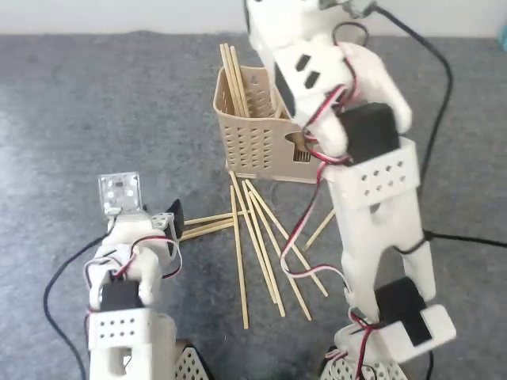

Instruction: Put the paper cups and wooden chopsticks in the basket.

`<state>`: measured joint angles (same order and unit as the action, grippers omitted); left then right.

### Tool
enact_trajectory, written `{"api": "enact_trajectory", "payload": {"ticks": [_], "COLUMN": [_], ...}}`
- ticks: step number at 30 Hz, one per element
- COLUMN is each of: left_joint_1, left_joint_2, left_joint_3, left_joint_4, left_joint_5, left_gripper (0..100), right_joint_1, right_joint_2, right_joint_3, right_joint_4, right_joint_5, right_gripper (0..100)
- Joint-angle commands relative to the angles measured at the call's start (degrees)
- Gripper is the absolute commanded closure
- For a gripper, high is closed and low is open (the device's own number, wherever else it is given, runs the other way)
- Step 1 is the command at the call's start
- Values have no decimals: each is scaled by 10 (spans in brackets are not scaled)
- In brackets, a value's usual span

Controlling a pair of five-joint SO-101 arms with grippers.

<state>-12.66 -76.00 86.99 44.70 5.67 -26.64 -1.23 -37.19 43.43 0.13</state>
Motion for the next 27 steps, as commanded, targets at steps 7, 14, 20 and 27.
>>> {"api": "enact_trajectory", "payload": {"ticks": [7,14,20,27], "left_joint_1": [2,3,2,2], "left_joint_2": [121,125,125,125], "left_joint_3": [-56,-56,-56,-55], "left_joint_4": [-65,-69,-73,-76], "left_joint_5": [-10,-10,-10,-11], "left_gripper": [793,793,793,793], "right_joint_1": [-22,-22,-22,-19], "right_joint_2": [63,102,123,116], "right_joint_3": [-4,-4,-4,-26], "right_joint_4": [-103,-145,-170,-182], "right_joint_5": [123,124,122,76], "right_gripper": [991,991,991,992]}}
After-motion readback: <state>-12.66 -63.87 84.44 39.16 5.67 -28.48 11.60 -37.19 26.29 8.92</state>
